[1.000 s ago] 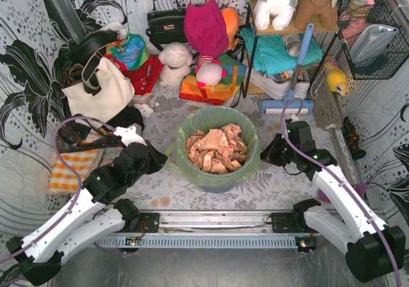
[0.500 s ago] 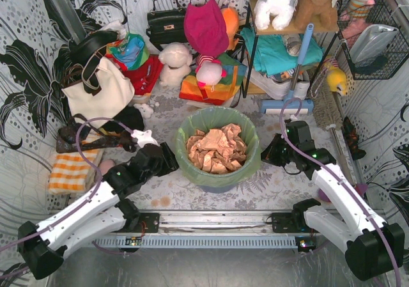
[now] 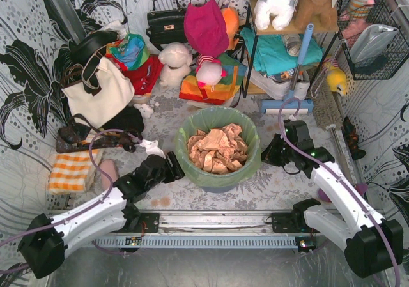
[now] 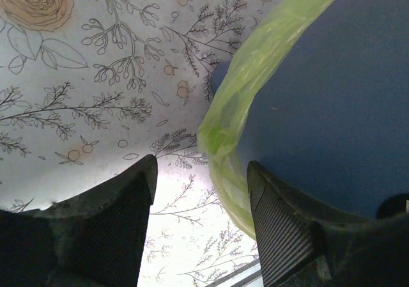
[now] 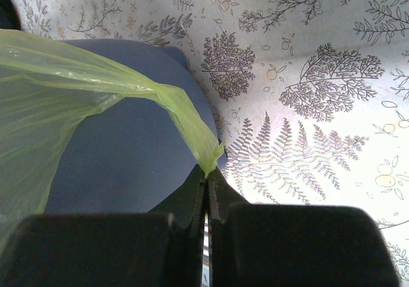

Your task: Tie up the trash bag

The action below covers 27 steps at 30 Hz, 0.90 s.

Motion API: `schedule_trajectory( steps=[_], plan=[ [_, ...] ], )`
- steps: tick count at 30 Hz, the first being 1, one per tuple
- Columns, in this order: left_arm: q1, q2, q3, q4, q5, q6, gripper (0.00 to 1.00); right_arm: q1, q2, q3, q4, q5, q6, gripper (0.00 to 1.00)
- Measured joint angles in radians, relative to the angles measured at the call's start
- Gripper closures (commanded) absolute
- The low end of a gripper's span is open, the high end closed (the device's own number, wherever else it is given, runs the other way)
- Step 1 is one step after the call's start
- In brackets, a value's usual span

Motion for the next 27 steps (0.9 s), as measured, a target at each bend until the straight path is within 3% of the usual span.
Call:
schedule_trajectory(
  steps=[8, 16, 19, 25, 27],
  plan=[
    [0.006, 0.009, -0.049, 0.108, 0.017, 0.011, 0.35, 0.000, 0.010, 0.000, 0.000, -0.004, 0.000, 1.00],
    [0.014, 0.122, -0.056, 0.156, 0.038, 0.016, 0.43, 0.000, 0.008, 0.000, 0.000, -0.007, 0.000, 1.00],
    [0.014, 0.147, -0.056, 0.156, 0.045, 0.019, 0.55, 0.000, 0.008, 0.000, 0.000, -0.007, 0.000, 1.00],
    [0.021, 0.117, -0.041, 0.127, 0.042, 0.022, 0.89, 0.000, 0.003, 0.000, 0.000, -0.009, 0.000, 1.00],
    [0.021, 0.082, -0.011, 0.081, 0.025, 0.027, 0.95, 0.000, -0.002, 0.000, 0.002, -0.018, 0.000, 1.00]
  ],
)
